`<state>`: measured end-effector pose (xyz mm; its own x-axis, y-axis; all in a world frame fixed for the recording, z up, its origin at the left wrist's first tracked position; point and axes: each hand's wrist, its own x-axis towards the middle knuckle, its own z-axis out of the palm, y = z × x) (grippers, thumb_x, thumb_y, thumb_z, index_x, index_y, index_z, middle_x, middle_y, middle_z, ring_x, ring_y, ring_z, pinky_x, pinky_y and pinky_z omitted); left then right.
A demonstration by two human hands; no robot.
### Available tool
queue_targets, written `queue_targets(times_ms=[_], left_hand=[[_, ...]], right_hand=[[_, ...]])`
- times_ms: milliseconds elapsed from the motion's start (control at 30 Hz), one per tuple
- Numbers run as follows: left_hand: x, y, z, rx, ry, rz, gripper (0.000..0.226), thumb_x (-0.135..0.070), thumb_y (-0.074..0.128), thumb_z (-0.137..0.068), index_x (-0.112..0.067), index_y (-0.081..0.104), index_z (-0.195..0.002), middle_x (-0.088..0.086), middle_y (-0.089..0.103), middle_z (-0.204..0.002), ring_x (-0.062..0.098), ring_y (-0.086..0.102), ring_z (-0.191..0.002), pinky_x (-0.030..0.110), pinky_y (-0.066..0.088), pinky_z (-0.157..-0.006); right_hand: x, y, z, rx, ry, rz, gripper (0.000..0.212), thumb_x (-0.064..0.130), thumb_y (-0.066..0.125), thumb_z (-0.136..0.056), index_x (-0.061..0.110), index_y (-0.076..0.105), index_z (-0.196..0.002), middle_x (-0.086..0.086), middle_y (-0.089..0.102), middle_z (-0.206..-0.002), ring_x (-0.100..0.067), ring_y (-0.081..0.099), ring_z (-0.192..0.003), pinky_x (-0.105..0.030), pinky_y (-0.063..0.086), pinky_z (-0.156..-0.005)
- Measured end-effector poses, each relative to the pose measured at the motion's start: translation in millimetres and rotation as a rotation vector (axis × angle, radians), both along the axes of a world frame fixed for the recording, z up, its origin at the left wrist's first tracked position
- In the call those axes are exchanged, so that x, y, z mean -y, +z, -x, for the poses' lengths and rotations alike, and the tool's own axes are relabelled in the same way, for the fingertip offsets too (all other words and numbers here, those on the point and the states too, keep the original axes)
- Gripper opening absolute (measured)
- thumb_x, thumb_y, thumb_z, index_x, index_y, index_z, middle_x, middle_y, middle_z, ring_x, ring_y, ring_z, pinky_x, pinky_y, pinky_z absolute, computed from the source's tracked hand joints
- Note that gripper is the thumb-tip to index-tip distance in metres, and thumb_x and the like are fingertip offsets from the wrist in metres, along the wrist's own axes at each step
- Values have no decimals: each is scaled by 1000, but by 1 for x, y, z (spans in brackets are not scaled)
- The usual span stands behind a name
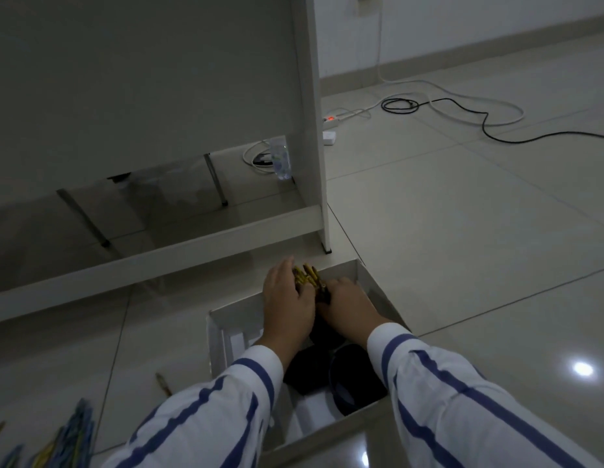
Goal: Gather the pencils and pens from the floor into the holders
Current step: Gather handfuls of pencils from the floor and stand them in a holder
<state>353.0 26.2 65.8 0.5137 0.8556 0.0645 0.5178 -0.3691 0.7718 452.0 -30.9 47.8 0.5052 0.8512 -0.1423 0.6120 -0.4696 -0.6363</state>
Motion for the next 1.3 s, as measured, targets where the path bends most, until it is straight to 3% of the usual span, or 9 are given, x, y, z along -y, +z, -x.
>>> queue_targets(times_ms=[200,300,467,600,733,800,933,1133,1300], left_hand=[[-6,8,-5,64,-81,311,54,-33,37,-101,-16,21,-150,6,15,-157,18,14,-146,28,9,-116],[0,13,-16,52,-153,272,55,-37,39,-99,-14,29,-147,7,21,-155,20,19,-145,30,13,-117],[7,7,-28,-86,-254,89,56,-30,45,-98,-14,26,-148,6,21,-156,18,24,-143,25,17,-113],[4,0,-25,-9,-169,71,50,-17,43,-98,-14,30,-146,7,27,-151,16,32,-136,12,17,-102],[-5,-6,-17,163,-26,197,63,-16,53,-93,-24,24,-148,5,30,-149,18,34,-136,25,28,-108],[-8,-8,-16,236,35,291,67,-17,56,-92,-25,21,-149,5,32,-149,19,36,-134,34,35,-109],[-9,-8,-18,226,42,347,58,-21,51,-96,-20,26,-148,5,37,-148,18,39,-133,29,34,-107],[-13,0,-33,118,-45,356,41,-20,40,-99,-24,39,-140,5,43,-144,20,44,-128,38,36,-111],[-16,0,-34,92,-72,302,37,-16,36,-100,-21,45,-136,6,47,-141,19,46,-126,31,36,-108]], right_hand=[[4,-8,-3,22,-56,76,40,28,58,-89,8,56,-123,-15,56,-121,-31,55,-113,-32,45,-94],[3,-7,-5,12,-23,66,33,23,56,-91,6,59,-119,-14,67,-113,-29,63,-106,-30,49,-89],[6,-4,-4,129,78,71,34,16,38,-100,5,51,-130,-15,58,-130,-29,55,-117,-31,42,-98],[6,-19,-6,-48,76,16,31,28,52,-88,13,60,-115,-14,62,-113,-28,59,-101,-32,49,-87],[9,-13,-11,-213,-99,-93,45,27,77,-70,14,46,-102,-4,51,-107,-19,56,-93,-29,49,-75],[7,-16,-12,-240,-175,-74,58,22,80,-69,15,41,-112,-6,43,-117,-20,52,-102,-32,49,-85],[0,-17,-11,-328,-279,-38,78,16,80,-68,11,36,-133,-11,40,-131,-28,50,-117,-34,44,-97],[-9,-13,-15,-205,-193,24,26,12,62,-83,7,61,-108,-12,66,-107,-27,63,-98,-26,46,-79],[-9,-10,-8,-116,-155,0,23,16,58,-85,4,62,-104,-14,65,-105,-31,60,-101,-31,48,-82]])
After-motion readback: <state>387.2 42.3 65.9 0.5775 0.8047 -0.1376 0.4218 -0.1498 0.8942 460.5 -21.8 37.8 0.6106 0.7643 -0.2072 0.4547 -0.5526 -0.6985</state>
